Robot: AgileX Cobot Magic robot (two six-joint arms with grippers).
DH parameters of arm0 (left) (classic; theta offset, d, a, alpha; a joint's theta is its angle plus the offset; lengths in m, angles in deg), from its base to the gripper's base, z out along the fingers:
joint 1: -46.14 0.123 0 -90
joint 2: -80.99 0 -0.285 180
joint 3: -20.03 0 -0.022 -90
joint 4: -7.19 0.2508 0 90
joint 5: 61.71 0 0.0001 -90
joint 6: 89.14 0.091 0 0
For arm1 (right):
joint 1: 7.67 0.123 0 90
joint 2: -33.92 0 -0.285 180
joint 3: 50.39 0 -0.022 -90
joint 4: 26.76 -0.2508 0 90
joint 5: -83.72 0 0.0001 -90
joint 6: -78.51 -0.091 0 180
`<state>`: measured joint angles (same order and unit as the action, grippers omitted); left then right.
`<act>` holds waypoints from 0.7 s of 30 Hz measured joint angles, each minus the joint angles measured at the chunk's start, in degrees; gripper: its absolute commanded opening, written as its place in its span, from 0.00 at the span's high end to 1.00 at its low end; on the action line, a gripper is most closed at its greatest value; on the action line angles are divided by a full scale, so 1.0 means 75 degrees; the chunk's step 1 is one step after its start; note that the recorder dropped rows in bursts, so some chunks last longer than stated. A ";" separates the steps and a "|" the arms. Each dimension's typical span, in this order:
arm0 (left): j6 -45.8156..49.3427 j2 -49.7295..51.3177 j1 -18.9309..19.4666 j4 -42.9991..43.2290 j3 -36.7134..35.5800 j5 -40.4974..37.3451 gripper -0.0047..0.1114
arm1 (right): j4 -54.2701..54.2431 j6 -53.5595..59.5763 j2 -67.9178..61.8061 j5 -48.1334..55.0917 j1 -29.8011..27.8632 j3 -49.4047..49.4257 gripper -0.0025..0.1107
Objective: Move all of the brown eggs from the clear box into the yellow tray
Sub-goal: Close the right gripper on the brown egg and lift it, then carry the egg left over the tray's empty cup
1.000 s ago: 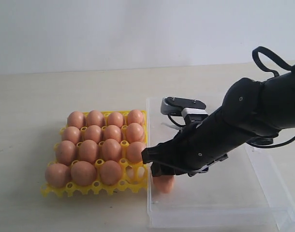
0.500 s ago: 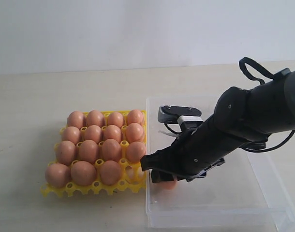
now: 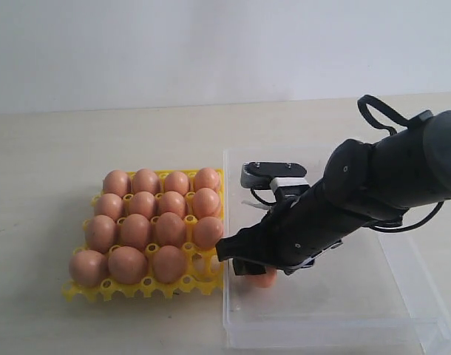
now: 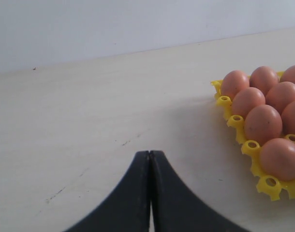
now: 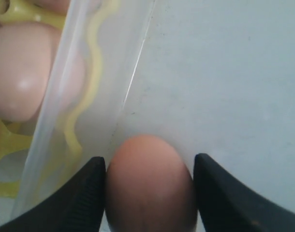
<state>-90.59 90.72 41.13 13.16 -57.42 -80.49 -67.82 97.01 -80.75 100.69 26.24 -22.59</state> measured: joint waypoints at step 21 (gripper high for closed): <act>0.0000 0.0000 0.0000 0.0000 0.0000 0.0000 0.96 | 0.0266 0.0053 0.0844 -0.1662 0.0078 0.0250 0.98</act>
<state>-90.59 90.72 41.13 13.16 -57.42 -80.49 -65.82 97.41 -74.42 88.23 26.82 -20.72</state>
